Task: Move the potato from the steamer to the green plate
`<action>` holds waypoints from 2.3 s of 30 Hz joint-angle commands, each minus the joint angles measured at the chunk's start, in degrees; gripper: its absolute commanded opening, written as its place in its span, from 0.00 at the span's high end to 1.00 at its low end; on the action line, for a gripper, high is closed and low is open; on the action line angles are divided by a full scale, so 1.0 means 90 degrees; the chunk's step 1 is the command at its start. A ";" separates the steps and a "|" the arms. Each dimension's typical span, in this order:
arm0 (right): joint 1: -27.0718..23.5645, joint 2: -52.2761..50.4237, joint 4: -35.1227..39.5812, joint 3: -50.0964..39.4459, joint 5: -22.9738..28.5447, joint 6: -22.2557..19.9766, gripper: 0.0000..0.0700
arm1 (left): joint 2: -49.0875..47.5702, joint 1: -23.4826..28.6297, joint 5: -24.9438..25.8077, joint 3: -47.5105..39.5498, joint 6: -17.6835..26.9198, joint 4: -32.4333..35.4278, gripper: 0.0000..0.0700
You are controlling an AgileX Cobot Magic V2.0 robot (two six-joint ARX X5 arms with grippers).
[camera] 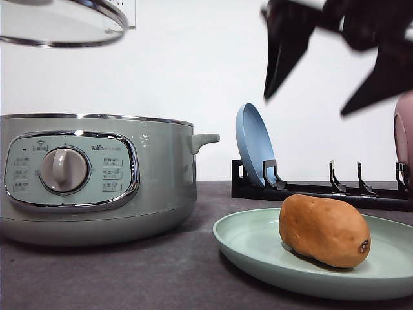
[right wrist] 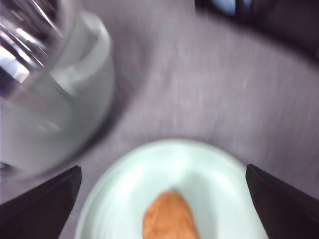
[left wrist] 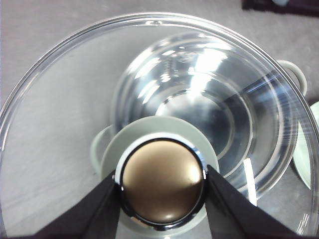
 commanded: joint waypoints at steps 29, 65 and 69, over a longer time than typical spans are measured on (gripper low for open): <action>0.0056 -0.1626 -0.1115 0.1198 0.0644 -0.1324 0.05 | 0.2002 -0.0709 0.0032 0.0262 0.0010 0.1105 1.00; 0.0056 -0.1621 -0.1120 0.1198 0.0699 -0.1394 0.05 | 0.2351 -0.0856 -0.0002 0.0262 0.0019 0.0633 1.00; 0.0056 -0.1621 -0.1119 0.1198 0.0699 -0.1396 0.05 | 0.2351 -0.0856 -0.0005 0.0262 0.0041 0.0531 1.00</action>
